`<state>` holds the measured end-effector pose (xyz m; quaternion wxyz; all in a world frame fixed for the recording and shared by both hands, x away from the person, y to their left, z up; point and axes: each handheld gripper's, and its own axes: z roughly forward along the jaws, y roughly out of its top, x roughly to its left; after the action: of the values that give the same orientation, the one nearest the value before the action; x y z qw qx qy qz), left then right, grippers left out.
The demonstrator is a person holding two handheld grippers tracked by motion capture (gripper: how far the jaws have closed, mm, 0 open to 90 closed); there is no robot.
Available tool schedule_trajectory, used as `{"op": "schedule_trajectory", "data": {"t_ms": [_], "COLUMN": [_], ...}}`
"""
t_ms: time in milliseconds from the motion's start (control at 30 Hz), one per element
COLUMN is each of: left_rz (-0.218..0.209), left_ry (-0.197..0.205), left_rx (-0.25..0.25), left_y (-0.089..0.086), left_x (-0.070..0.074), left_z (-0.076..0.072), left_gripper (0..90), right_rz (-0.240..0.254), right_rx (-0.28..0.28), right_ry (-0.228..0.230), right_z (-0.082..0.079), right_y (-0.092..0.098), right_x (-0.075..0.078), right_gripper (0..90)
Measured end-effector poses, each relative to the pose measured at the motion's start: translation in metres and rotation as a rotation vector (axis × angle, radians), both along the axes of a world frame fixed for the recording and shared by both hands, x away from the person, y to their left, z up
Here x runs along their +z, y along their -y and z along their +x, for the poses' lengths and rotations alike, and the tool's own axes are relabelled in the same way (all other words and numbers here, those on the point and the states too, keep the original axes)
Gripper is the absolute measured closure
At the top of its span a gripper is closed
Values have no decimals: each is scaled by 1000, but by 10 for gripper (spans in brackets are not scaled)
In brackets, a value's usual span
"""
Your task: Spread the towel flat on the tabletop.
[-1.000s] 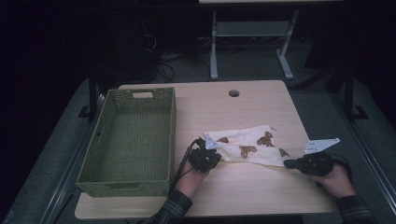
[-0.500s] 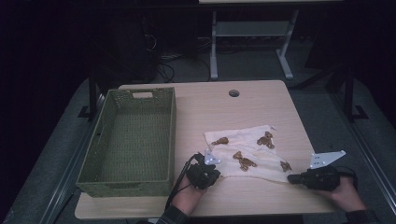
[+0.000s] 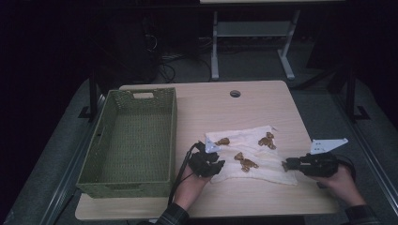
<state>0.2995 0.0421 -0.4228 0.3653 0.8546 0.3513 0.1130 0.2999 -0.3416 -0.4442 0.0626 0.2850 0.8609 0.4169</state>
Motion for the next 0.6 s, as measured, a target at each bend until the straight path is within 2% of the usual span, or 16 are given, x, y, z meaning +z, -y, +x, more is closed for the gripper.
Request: {"op": "schedule_trajectory", "data": {"t_ms": [167,367,467,600], "left_rz": [-4,15,23,36], "left_ry": [16,20,10,20], "left_rx": [42,95,117,155], "left_y": [4,-1,-3,-4], "left_x": [1,0,-2,-5], "left_z": [22,51,62,76], "left_gripper": [689,683,666,649], "right_rz": [-8,-10,-18,-35], "right_rx": [-17,-53,-70,-109], "right_ry": [31,33,45,45], "right_z": [27,60,80,102], "right_y": [-8,-18,-22,-25], "right_x": [5,7,5,0], "right_gripper": [763,747,743,735]}}
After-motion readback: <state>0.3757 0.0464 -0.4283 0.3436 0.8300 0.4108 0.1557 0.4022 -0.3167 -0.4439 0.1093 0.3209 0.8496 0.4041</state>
